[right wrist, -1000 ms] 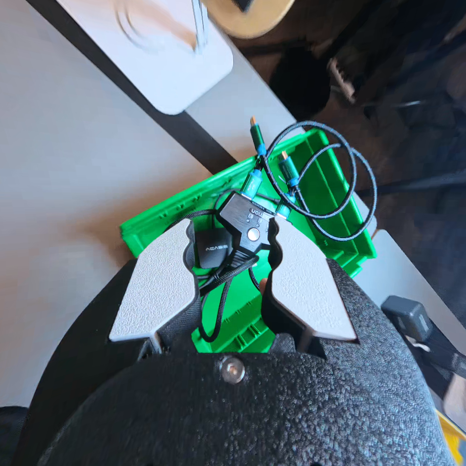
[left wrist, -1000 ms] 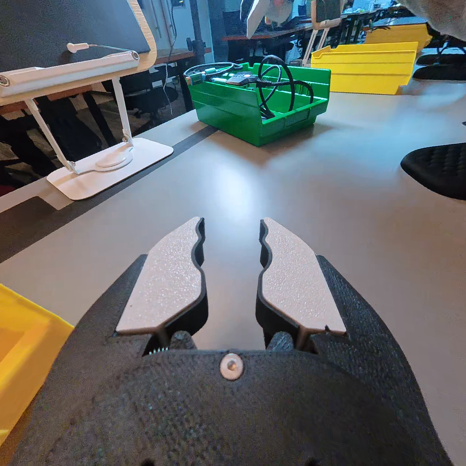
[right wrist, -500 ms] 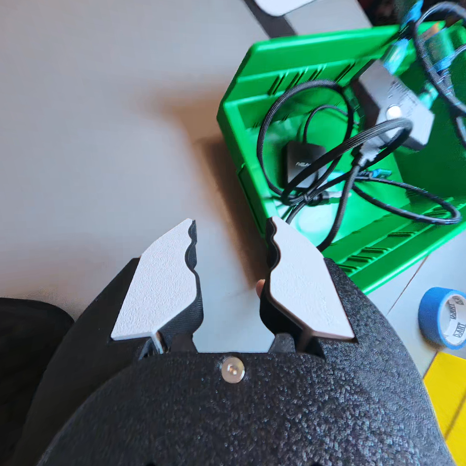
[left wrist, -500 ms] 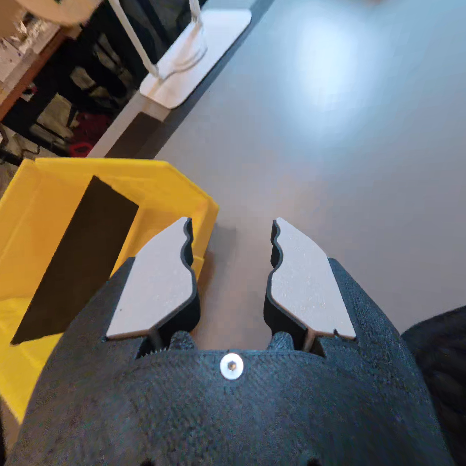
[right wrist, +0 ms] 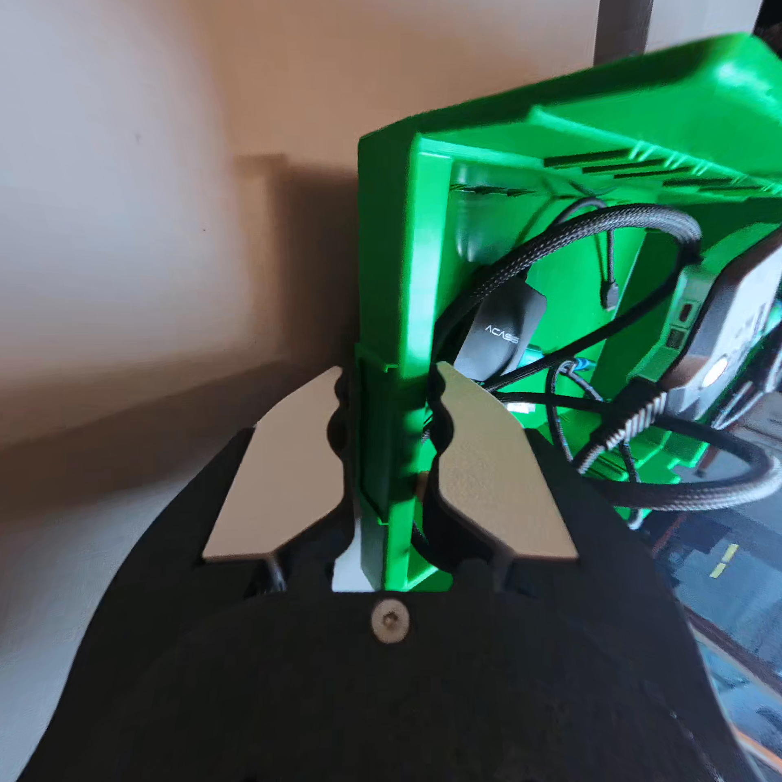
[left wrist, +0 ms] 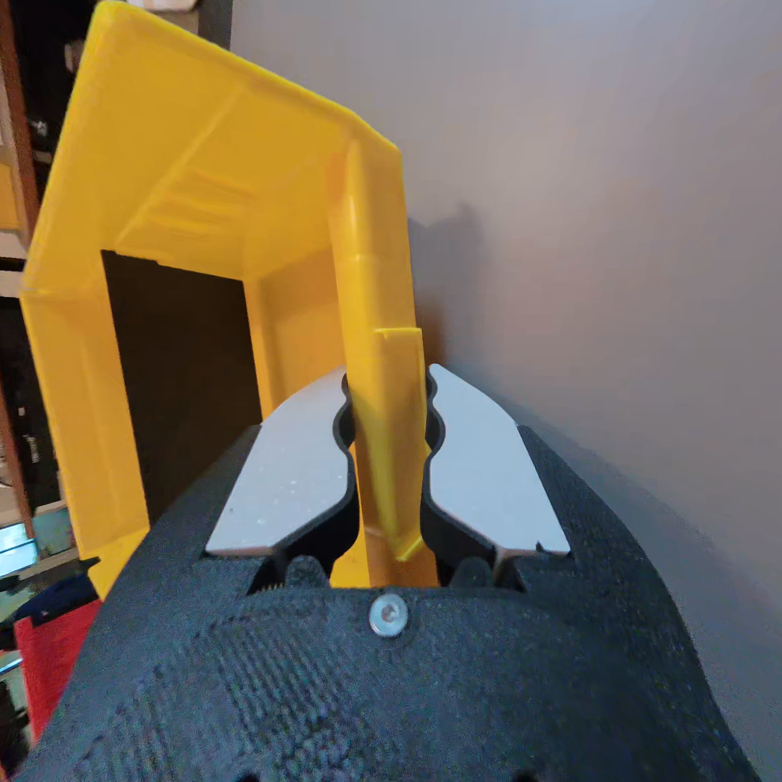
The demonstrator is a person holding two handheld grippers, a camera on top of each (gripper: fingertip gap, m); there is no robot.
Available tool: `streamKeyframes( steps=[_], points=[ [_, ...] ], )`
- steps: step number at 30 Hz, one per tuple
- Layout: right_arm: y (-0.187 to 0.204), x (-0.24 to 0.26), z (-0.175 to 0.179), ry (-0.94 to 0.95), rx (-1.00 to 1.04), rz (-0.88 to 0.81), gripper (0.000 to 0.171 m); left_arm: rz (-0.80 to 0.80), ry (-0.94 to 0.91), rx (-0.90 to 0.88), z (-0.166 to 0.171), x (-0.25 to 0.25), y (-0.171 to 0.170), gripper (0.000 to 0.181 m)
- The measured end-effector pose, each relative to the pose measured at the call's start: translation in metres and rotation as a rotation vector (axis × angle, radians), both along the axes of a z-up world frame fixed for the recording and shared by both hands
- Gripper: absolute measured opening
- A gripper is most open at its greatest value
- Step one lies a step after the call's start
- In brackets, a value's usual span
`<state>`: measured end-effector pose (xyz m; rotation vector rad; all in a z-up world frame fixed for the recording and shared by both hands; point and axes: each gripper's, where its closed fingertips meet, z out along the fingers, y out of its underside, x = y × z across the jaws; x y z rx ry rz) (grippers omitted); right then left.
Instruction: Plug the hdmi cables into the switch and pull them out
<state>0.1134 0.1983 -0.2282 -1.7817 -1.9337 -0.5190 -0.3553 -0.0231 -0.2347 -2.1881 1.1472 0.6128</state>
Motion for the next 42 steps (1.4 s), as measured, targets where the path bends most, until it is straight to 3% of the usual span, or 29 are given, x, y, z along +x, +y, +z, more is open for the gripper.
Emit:
streamKeyframes(
  steps=[8, 15, 18, 20, 22, 24, 27, 29, 32, 36, 37, 39, 42],
  points=[
    [-0.023, 0.0, 0.003, -0.116, 0.141, 0.143, 0.035, -0.329, 0.004, 0.016, 0.003, 0.114, 0.0, 0.03],
    [-0.107, -0.008, 0.005, -0.078, 0.17, 0.262, 0.036, -0.513, 0.041, 0.112, 0.011, 0.203, 0.027, 0.034],
    [-0.164, -0.02, 0.007, -0.012, 0.169, 0.33, 0.035, -0.506, 0.046, 0.143, 0.018, 0.224, 0.037, 0.046],
    [-0.217, -0.033, 0.018, 0.143, 0.108, 0.388, 0.031, -0.525, -0.138, 0.147, 0.035, 0.253, 0.024, 0.044],
    [-0.27, -0.043, 0.053, 0.456, -0.017, 0.394, 0.033, -0.521, -0.485, 0.118, 0.062, 0.293, -0.001, 0.042],
    [-0.302, -0.033, 0.099, 0.812, -0.203, 0.296, 0.037, -0.471, -0.807, 0.038, 0.083, 0.326, -0.029, 0.045],
    [-0.279, 0.031, 0.138, 1.201, -0.186, 0.004, 0.039, -0.362, -0.999, 0.004, 0.086, 0.351, -0.052, 0.053],
    [-0.243, 0.083, 0.119, 1.24, -0.05, -0.207, 0.044, -0.255, -1.052, 0.036, 0.078, 0.361, -0.049, 0.059],
    [-0.215, 0.103, 0.073, 1.282, -0.187, -0.412, 0.062, -0.072, -1.162, 0.076, 0.069, 0.376, -0.035, 0.066],
    [-0.189, 0.088, 0.049, 1.285, -0.262, -0.434, 0.04, 0.007, -1.156, 0.167, 0.051, 0.38, -0.014, 0.058],
    [-0.19, 0.079, 0.051, 1.284, -0.291, -0.397, 0.032, 0.007, -1.177, 0.172, 0.052, 0.382, -0.013, 0.047],
    [-0.181, 0.075, 0.052, 1.217, -0.204, -0.373, 0.018, -0.001, -1.09, 0.219, 0.052, 0.379, -0.008, 0.036],
    [-0.175, 0.075, 0.054, 1.08, -0.001, -0.321, 0.013, -0.056, -0.913, 0.261, 0.053, 0.378, -0.007, 0.033]
  ],
)
